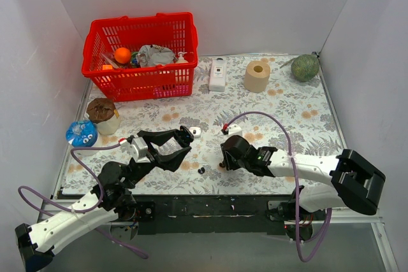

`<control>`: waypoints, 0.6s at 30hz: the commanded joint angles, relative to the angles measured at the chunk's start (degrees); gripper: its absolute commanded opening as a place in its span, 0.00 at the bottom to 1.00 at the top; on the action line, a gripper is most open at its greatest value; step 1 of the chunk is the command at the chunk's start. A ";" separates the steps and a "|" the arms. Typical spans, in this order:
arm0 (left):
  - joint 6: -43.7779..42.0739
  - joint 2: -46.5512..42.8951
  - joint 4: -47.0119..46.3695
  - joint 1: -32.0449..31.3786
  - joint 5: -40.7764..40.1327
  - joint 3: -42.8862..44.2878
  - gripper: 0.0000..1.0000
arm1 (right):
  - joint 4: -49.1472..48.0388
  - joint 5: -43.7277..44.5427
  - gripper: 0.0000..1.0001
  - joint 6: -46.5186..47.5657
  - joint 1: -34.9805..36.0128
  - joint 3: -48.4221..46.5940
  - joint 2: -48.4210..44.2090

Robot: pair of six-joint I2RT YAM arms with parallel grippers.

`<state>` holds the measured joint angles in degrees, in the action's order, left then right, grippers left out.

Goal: Insert the wireless bluetooth earbuds into the charging case
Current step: Pick up the earbud from the center of the board.

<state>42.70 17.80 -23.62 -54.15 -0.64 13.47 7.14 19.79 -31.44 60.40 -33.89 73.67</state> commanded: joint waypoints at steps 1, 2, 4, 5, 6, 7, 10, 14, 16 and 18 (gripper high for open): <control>0.28 -0.05 -0.82 -0.25 0.29 0.32 0.00 | -1.42 1.30 0.40 -1.96 -0.81 0.49 1.30; 0.19 -0.05 -0.56 -0.25 0.38 0.32 0.00 | -1.42 1.22 0.40 -2.04 -0.81 0.58 1.65; 0.11 -0.40 -0.29 -0.25 0.29 0.24 0.00 | -1.51 0.87 0.40 -1.87 -0.90 0.84 2.00; 0.11 -0.40 -0.20 -0.25 0.29 0.15 0.00 | -1.51 0.78 0.40 -1.96 -0.90 0.84 2.09; 0.11 -0.57 -0.29 -0.17 0.21 0.06 0.00 | -1.60 0.60 0.40 -2.04 -0.90 0.93 1.92; 0.11 -0.49 -0.29 -0.25 0.29 0.06 0.00 | -1.95 0.08 0.41 -2.05 -0.90 1.10 1.92; 0.11 -0.49 -0.20 -0.25 0.29 0.06 0.00 | -2.39 -0.54 0.43 -2.13 -0.90 1.63 0.86; 0.11 -0.49 -0.38 -0.25 0.29 -0.12 0.00 | -2.22 -1.68 0.45 -1.78 -0.90 1.37 0.60; 0.19 -0.40 -0.46 -0.25 0.38 -0.12 0.00 | -2.21 -1.95 0.46 -1.87 -0.90 1.37 0.60; 0.28 -0.49 -0.38 -0.25 0.47 -0.03 0.00 | -2.30 -2.12 0.46 -1.96 -0.90 1.72 0.51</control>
<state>42.89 17.78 -23.55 -54.19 -0.64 13.47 5.82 18.70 -32.84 59.64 -32.88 75.05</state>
